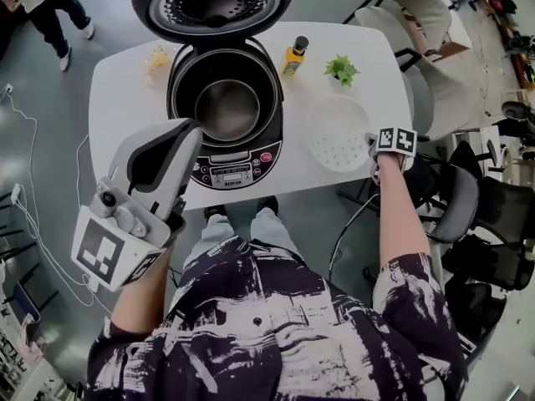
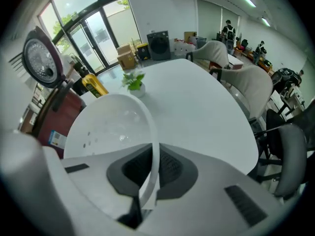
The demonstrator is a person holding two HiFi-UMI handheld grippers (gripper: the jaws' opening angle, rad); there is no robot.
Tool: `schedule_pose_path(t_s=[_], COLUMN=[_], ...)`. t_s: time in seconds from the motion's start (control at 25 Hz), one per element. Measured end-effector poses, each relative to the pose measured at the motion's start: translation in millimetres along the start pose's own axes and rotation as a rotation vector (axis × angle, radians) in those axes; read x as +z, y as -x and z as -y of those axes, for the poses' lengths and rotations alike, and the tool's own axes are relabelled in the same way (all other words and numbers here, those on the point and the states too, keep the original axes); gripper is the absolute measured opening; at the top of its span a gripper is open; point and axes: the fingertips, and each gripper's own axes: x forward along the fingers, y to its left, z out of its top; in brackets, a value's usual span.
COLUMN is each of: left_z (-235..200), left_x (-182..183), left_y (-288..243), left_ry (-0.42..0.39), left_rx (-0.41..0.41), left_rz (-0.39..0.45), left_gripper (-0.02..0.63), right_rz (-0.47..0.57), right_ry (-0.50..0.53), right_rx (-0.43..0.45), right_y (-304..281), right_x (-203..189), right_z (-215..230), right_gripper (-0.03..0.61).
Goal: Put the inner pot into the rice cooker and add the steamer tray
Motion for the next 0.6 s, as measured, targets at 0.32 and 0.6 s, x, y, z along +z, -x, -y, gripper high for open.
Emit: schedule_pose_path(t_s=[0.32,0.6], left_z=[-6.9,-28.8], left_x=[22.2,38.2], left_y=[22.7,67.3], left_ry=[0.015,0.015], left_rx=[-0.024,0.025], left_rz=[0.108,0.152], left_gripper=[0.005,0.005], right_rz=[0.131,0.158], right_ry=[0.243,0.487], right_rx=[0.169,0.305], right_y=[113.5,128.3], right_x=[95.9,143.2], right_z=[-132.5,-319.5], right_gripper=[0.002,0.002])
